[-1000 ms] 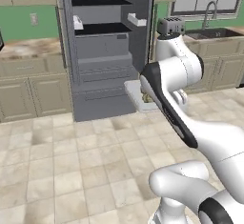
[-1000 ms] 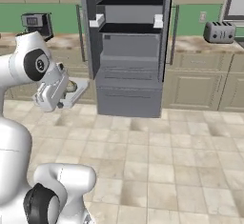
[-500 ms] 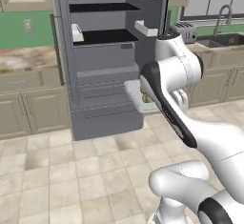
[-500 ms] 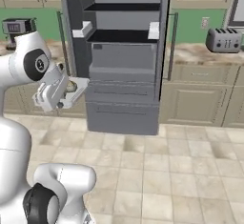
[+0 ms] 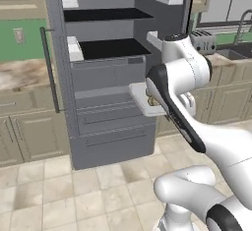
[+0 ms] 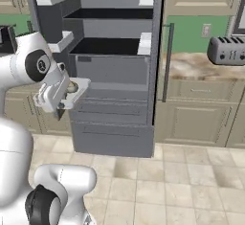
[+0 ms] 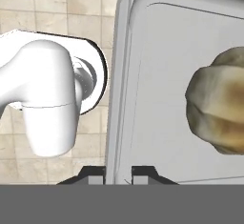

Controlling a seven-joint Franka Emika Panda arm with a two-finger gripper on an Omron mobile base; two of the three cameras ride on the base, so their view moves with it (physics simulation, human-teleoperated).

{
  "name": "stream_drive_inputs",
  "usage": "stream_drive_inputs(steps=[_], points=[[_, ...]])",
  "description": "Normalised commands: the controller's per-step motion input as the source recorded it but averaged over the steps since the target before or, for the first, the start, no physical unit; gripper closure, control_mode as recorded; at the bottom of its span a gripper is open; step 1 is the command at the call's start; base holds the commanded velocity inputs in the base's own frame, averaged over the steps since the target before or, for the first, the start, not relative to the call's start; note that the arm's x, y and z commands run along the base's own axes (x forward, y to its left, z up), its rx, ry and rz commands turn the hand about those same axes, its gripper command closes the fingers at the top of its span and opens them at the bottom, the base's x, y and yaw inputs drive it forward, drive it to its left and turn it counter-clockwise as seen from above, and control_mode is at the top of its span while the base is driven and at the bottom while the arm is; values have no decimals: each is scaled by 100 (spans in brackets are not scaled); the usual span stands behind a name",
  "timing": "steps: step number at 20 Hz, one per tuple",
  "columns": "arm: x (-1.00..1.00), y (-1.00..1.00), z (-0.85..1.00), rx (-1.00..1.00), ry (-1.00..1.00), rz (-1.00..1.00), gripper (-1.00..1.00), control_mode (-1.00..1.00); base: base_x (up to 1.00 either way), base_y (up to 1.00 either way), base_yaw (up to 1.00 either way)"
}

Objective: Place two dumplings into each of the tupperware containers and then place the containers in the fridge.

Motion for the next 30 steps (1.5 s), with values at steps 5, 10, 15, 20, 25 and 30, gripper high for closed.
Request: stream_drive_inputs(steps=[5,10,15,20,25,30], points=[[0,0,0,0,0,0,100,100,97,-3,1],[0,0,0,0,0,0,100,100,87,-9,0],[0,0,0,0,0,0,100,100,70,-19,0],[0,0,0,0,0,0,100,100,61,-32,0],[0,0,0,0,0,0,100,100,63,-25,0],[0,0,0,0,0,0,100,100,56,30,0]])
